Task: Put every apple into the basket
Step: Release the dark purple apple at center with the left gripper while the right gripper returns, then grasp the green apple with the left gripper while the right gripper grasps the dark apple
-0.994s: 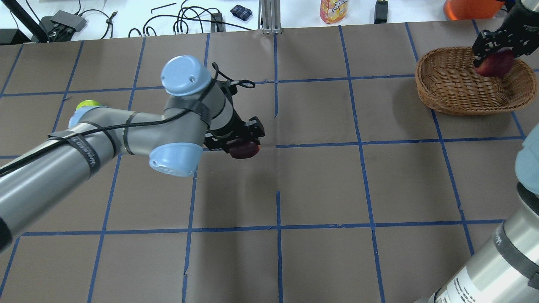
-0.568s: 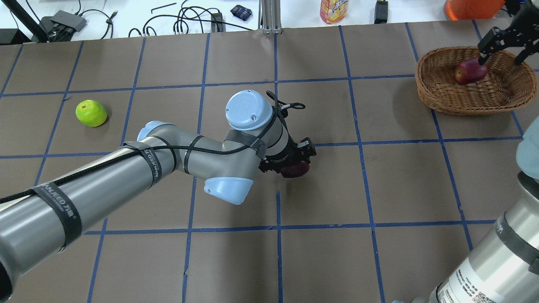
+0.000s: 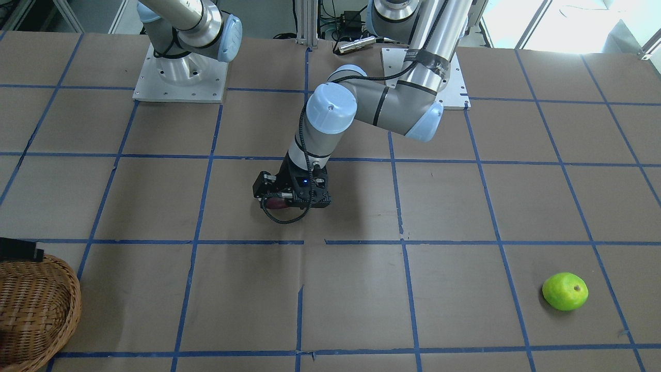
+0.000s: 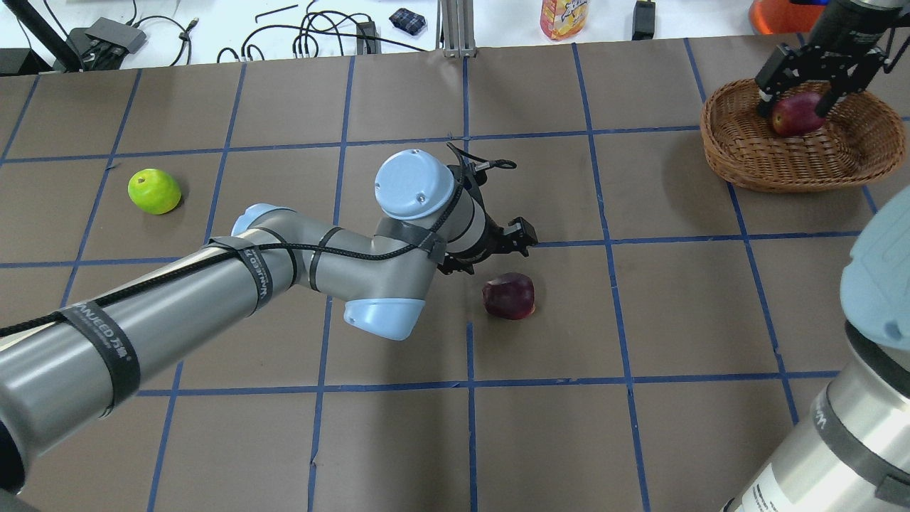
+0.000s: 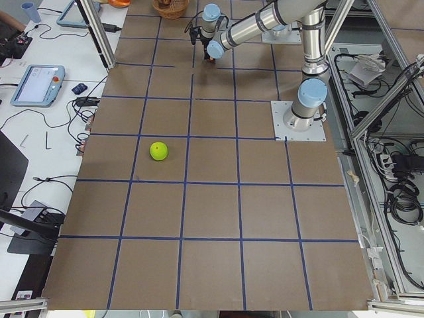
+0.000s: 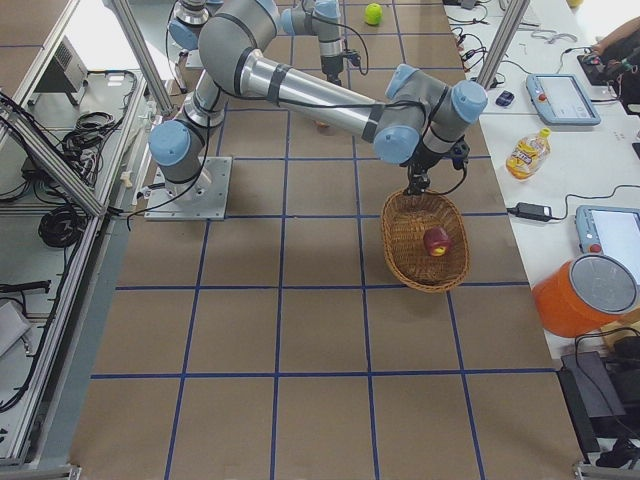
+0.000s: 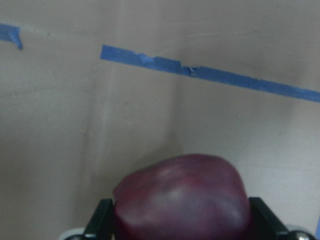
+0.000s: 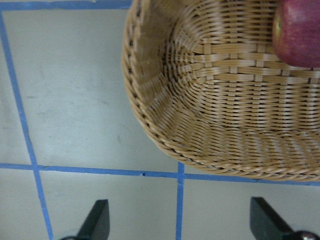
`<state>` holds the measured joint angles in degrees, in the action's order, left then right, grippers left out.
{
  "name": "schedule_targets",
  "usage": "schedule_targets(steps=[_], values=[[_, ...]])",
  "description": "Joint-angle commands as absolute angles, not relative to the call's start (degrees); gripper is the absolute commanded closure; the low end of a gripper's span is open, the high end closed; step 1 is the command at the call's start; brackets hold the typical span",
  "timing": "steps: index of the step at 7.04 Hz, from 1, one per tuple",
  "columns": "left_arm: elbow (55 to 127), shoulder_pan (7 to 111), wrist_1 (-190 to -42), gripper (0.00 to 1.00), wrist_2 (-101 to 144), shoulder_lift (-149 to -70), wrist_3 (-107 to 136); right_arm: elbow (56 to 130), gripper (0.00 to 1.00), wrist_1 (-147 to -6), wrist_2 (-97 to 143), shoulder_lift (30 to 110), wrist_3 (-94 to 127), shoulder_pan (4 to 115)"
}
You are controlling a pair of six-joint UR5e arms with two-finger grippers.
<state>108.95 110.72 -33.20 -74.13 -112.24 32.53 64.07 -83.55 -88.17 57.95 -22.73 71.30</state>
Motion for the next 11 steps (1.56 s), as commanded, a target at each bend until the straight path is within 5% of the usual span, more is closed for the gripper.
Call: schedule_targets(steps=[1,4,7,11], values=[[109.4,99.2,-37.6,0.0,-68.6,-107.5,21.7,67.0,0.0,-83.0,-80.8,59.1,-20.9,83.0],[108.3,86.1,-49.0,0.0,-71.1,-101.3,6.6,72.6,0.0,-86.1,-81.7,59.2,3.4,100.4],[107.7,78.5,-55.3,0.0,-84.5,-98.8,-17.0,79.8,0.0,-88.4,-83.8,63.5,16.0,105.5],[99.7,61.2,-60.3,0.0,-85.6,-106.7,-46.4,109.4,0.0,-122.2,-83.9,74.4,36.3,106.5]])
